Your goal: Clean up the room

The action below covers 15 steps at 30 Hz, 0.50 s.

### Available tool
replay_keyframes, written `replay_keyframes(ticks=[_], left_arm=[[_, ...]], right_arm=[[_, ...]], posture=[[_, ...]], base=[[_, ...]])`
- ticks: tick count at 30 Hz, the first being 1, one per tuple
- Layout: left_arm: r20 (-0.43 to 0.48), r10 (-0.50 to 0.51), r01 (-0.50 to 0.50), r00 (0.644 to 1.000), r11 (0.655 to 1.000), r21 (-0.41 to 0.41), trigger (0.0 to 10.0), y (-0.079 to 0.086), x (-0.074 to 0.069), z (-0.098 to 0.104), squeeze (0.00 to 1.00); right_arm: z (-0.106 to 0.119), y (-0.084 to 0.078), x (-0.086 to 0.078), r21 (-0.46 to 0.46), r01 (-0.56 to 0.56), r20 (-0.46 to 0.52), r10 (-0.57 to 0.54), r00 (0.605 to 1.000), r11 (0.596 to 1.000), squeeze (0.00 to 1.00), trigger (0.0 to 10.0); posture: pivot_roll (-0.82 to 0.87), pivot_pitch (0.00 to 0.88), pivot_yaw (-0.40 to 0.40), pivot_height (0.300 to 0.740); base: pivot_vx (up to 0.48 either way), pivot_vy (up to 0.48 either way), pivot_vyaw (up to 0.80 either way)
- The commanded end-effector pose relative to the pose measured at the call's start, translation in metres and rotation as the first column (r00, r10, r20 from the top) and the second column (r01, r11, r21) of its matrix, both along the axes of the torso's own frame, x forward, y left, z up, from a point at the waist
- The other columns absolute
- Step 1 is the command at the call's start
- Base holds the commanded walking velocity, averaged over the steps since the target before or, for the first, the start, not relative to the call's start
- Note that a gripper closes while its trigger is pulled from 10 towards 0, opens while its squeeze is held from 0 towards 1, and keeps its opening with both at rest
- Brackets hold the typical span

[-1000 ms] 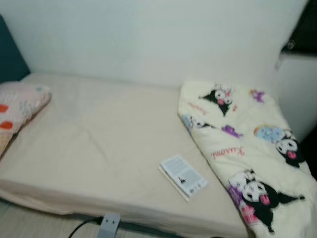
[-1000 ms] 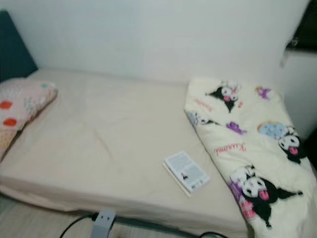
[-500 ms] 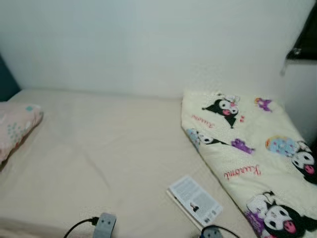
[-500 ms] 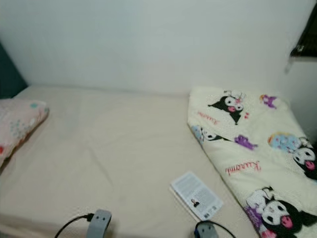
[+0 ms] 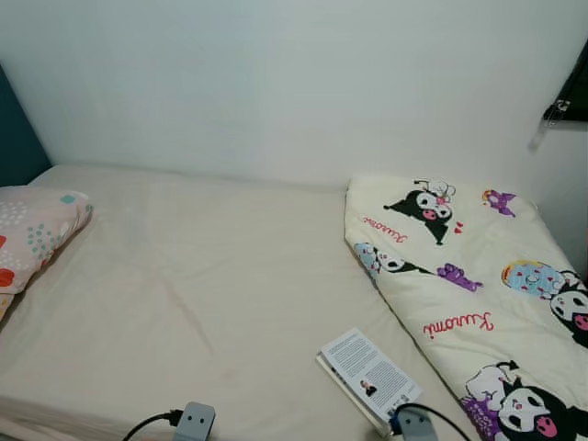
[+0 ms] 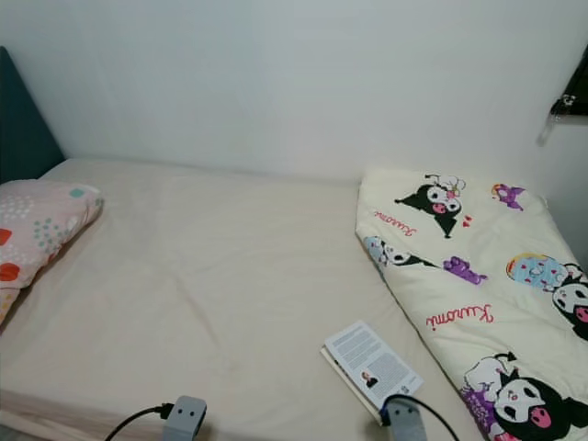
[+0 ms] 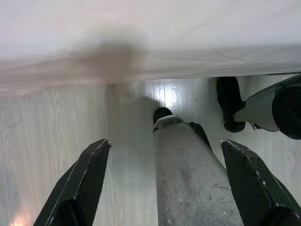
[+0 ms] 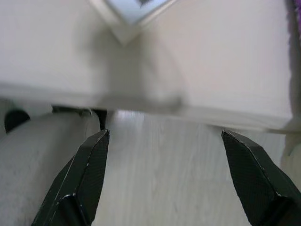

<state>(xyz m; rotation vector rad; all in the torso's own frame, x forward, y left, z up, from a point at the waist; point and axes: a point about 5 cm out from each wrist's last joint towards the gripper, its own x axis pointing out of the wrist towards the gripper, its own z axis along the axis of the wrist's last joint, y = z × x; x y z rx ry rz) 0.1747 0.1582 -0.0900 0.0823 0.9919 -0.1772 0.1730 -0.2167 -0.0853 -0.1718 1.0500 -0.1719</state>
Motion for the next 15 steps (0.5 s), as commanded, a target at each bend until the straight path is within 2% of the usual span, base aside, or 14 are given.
replay_keyframes(ticks=[1,3,5,8,9,11,12,15], left_arm=[[-0.023,-0.005,0.005,1.000,1.000,0.013,10.0,0.003,-0.005,-0.002,0.00],[-0.024,-0.007,0.008,1.000,1.000,0.013,10.0,0.004,-0.005,-0.002,0.00],[-0.025,-0.009,0.009,1.000,1.000,0.014,10.0,0.004,-0.005,-0.002,0.00],[-0.025,-0.020,0.020,0.999,1.000,0.019,10.0,0.006,-0.006,-0.002,0.00],[-0.025,-0.020,0.020,0.999,1.000,0.019,10.0,0.006,-0.006,-0.002,0.00],[-0.026,-0.024,0.025,0.999,0.999,0.025,10.0,0.010,-0.007,-0.003,0.00],[-0.027,-0.026,0.026,0.999,0.999,0.028,10.0,0.011,-0.008,-0.003,0.00],[-0.034,-0.033,0.034,0.999,0.999,0.036,10.0,0.015,-0.010,-0.003,0.00]], right_arm=[[0.007,0.000,0.015,0.147,0.166,0.090,-0.181,0.979,0.975,0.00,10.0],[0.014,-0.001,0.027,0.247,0.255,0.149,-0.297,0.943,0.935,0.00,10.0],[0.017,-0.002,0.032,0.271,0.274,0.167,-0.325,0.931,0.923,0.00,10.0],[0.032,-0.012,0.052,0.403,0.375,0.239,-0.491,0.838,0.835,0.00,10.0],[0.032,-0.012,0.052,0.403,0.375,0.239,-0.491,0.838,0.835,0.00,10.0],[0.041,-0.022,0.062,0.477,0.418,0.274,-0.583,0.765,0.773,0.00,10.0],[0.043,-0.024,0.064,0.491,0.425,0.283,-0.600,0.748,0.761,0.00,10.0],[0.047,-0.031,0.065,0.475,0.434,0.311,-0.608,0.731,0.766,0.00,10.0]], posture=[[-0.09,0.055,0.002,0.657],[-0.09,0.059,0.007,0.647],[-0.09,0.059,0.007,0.642],[-0.09,0.071,0.015,0.627],[-0.09,0.071,0.015,0.627],[-0.08,0.086,0.026,0.617],[-0.08,0.089,0.028,0.612],[-0.08,0.104,0.037,0.602]], base=[[0.000,0.000,0.00],[0.000,0.000,0.00],[0.000,0.000,0.00],[0.000,0.000,0.00],[0.000,0.000,0.00],[0.000,0.000,0.00],[0.000,0.000,0.00],[0.000,0.000,0.00]])
